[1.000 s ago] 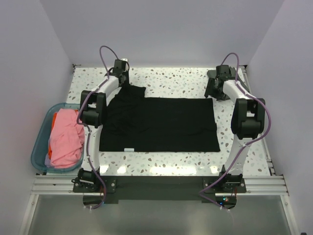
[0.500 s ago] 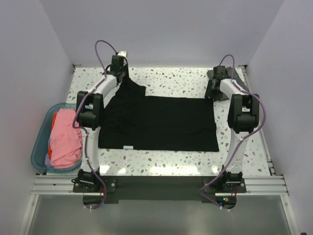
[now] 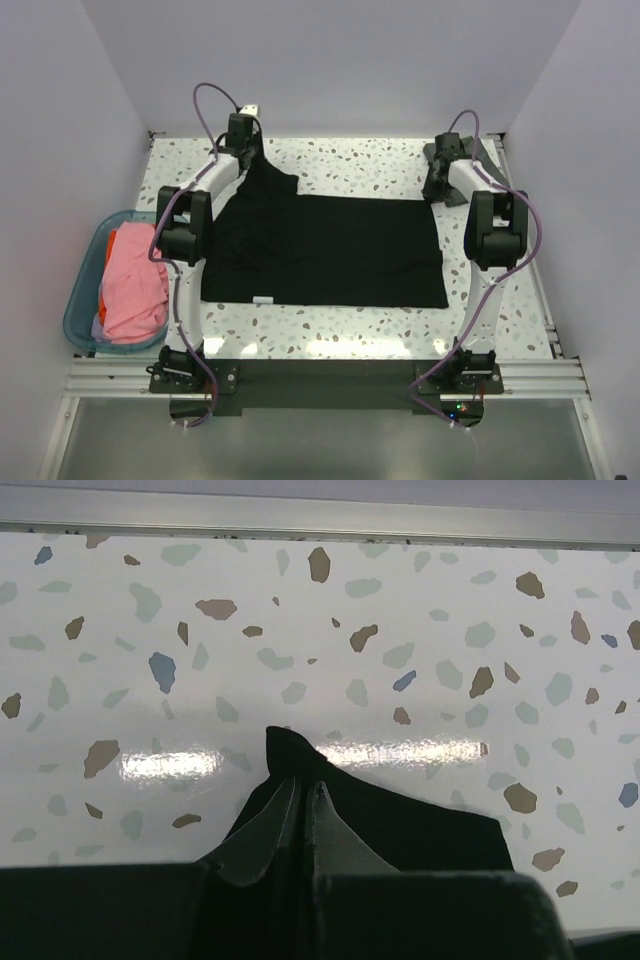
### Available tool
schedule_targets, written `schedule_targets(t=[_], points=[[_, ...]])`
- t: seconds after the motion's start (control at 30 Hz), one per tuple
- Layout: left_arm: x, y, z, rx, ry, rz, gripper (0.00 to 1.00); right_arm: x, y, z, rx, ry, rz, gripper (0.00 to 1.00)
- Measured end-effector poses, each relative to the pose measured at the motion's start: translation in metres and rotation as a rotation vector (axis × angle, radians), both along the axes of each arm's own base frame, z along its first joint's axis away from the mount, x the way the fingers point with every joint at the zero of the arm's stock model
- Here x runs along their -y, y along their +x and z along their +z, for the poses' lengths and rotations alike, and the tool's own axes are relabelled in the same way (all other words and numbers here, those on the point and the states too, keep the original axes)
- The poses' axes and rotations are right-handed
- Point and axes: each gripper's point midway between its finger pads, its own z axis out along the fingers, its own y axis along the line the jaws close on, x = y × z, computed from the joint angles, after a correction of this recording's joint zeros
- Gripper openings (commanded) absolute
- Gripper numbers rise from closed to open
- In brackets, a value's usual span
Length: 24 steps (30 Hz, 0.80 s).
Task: Fold and stack the t-shirts
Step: Fold the tshirt
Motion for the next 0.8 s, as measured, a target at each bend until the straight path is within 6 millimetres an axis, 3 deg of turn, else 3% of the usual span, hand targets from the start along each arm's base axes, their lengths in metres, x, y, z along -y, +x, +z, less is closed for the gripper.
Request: schedule_targets(t=[0.17, 0.43, 0.8], points=[[0.001, 0.004, 0.004, 0.02, -0.008, 0.004, 0.0, 0.0, 0.004, 0.001, 0.019, 0.003, -0.006, 0.0], [0.001, 0.005, 0.018, 0.05, -0.015, 0.005, 0.0, -0.001, 0.005, 0.004, 0.078, 0.022, -0.02, 0.0], [-0.015, -0.045, 0.073, 0.114, -0.084, 0.121, 0.0, 0.007, -0.018, 0.04, 0.193, 0.08, -0.094, 0.0]])
